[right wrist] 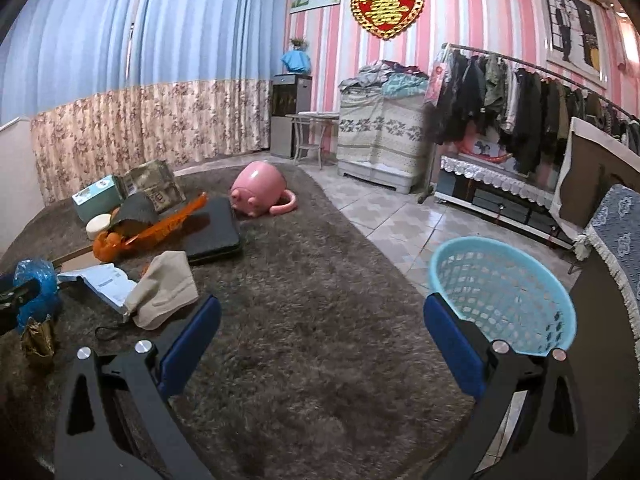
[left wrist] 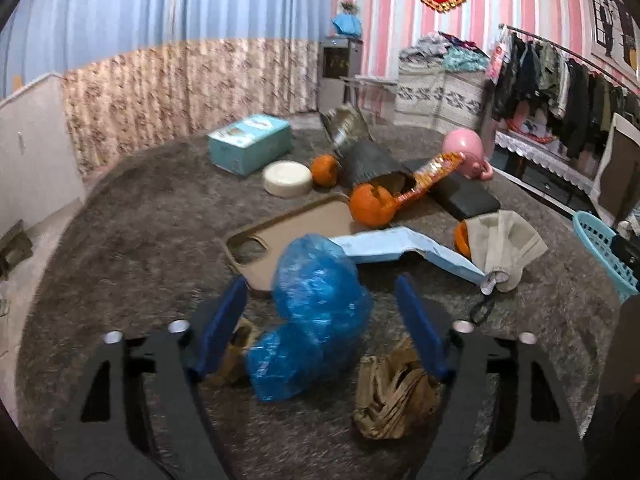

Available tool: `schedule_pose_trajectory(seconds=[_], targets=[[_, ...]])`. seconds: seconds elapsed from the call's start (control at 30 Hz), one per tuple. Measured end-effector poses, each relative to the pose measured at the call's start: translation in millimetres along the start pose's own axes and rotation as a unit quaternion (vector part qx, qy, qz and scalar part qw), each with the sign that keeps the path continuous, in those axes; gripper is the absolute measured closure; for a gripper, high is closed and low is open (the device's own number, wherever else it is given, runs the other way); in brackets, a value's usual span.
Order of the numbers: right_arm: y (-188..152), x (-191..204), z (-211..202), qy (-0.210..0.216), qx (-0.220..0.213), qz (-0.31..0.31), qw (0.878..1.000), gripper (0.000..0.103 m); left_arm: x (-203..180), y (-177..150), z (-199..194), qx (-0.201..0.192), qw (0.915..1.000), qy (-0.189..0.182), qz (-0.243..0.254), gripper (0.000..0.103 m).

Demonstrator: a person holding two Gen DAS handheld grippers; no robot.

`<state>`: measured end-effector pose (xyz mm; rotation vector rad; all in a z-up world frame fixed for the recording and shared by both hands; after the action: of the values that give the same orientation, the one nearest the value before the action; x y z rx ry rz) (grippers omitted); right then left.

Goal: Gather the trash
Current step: 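Lower the left tool onto the blue plastic bag and close it, then close the right tool on the beige cloth mask while the left tool holds the blue bag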

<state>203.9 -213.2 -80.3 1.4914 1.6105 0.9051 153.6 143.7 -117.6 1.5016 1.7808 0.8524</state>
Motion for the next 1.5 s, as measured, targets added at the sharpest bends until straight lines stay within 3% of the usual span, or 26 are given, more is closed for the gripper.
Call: schedule_pose_trajectory(seconds=[0.1, 0.27, 0.47, 0.7, 0.73, 0.8, 0.93, 1.0, 1.17, 1.5], targets=[[0, 9, 8, 0.01, 0.007, -0.003, 1.0, 0.004, -2, -4, 11, 0.024, 0.9993, -0.026, -0.011, 0.064], [4, 28, 15, 0.034, 0.008, -0.017, 0.999, 0.004, -3, -1, 8, 0.016, 0.9997, -0.02, -0.006, 0.077], [7, 62, 27, 0.078, 0.008, -0.045, 0.996, 0.004, 2, 21, -15, -0.018, 0.9997, -0.007, 0.012, 0.08], [7, 95, 65, 0.12, 0.051, -0.058, 0.99, 0.006, 15, 45, -22, -0.035, 0.9992, 0.019, 0.009, 0.08], [6, 99, 69, 0.128, 0.057, -0.06, 0.988, 0.009, 16, 46, -22, -0.035, 0.9992, 0.019, 0.007, 0.08], [3, 105, 72, 0.144, 0.068, -0.062, 0.985, 0.036, 18, 48, -22, -0.036, 0.9991, 0.02, 0.009, 0.08], [-1, 111, 70, 0.178, 0.076, -0.062, 0.979, 0.067, 14, 54, -21, -0.037, 0.9992, 0.014, 0.005, 0.08], [0, 111, 66, 0.192, 0.071, -0.061, 0.977, 0.088, 11, 57, -22, -0.037, 0.9993, 0.01, 0.003, 0.08], [10, 92, 51, 0.206, 0.05, -0.036, 0.977, 0.098, -10, 68, -34, -0.058, 0.9981, 0.005, 0.02, 0.08], [29, 48, 36, 0.174, 0.017, -0.024, 0.984, 0.1, -59, 80, -45, -0.072, 0.9963, -0.023, 0.043, 0.08]])
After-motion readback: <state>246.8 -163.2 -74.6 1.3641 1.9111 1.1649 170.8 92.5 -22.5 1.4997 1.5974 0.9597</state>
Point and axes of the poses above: each gripper's, at about its wrist camera, not at the fingertips, and z roughly the way its jaws point, x to its left, y to its top, the point moved 5 cm from there along z, roughly the way its jaws point, and after that the axes turned 1 degree about -y, right-handed, at the moved point
